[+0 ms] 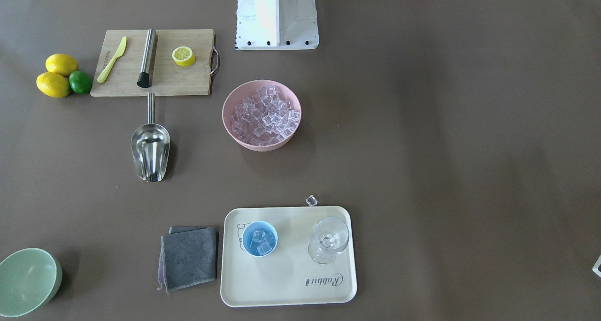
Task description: Put ice in cup with scoop
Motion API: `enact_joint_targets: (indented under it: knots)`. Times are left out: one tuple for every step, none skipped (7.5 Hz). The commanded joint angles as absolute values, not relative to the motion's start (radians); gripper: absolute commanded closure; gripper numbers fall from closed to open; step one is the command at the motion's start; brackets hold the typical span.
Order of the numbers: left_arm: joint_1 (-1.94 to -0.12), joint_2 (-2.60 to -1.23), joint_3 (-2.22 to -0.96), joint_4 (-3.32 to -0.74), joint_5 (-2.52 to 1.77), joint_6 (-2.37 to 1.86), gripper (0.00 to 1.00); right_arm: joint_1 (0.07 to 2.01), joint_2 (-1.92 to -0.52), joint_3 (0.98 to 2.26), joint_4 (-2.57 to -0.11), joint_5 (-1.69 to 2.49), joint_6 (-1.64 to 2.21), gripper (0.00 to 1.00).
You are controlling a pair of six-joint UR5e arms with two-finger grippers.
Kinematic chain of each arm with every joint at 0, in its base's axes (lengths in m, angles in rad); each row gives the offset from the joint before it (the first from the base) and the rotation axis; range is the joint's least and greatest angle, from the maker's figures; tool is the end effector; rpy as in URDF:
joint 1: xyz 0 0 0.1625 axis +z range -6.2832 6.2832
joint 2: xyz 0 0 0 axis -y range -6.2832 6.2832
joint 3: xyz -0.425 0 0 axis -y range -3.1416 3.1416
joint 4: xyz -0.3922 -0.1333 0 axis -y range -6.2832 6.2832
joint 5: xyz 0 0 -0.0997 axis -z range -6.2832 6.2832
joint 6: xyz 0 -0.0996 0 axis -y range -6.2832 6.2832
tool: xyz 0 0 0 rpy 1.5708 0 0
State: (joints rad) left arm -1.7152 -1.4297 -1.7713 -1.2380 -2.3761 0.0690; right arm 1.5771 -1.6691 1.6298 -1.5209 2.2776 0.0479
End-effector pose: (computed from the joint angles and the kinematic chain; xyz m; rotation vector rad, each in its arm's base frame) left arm -0.1197 -0.3960 0.6534 -0.1719 0.8239 -0.1810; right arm 0.0715 -0.4502 0.6755 -0.0045 -0.7069 0.0482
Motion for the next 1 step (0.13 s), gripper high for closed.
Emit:
enact_joint_targets:
  knots:
    - [-1.715,-1.43,-1.772,-1.236,-2.376,0.069,0.02,1.577,-1.671,1.628,-1.522,2.278,0.046,0.0]
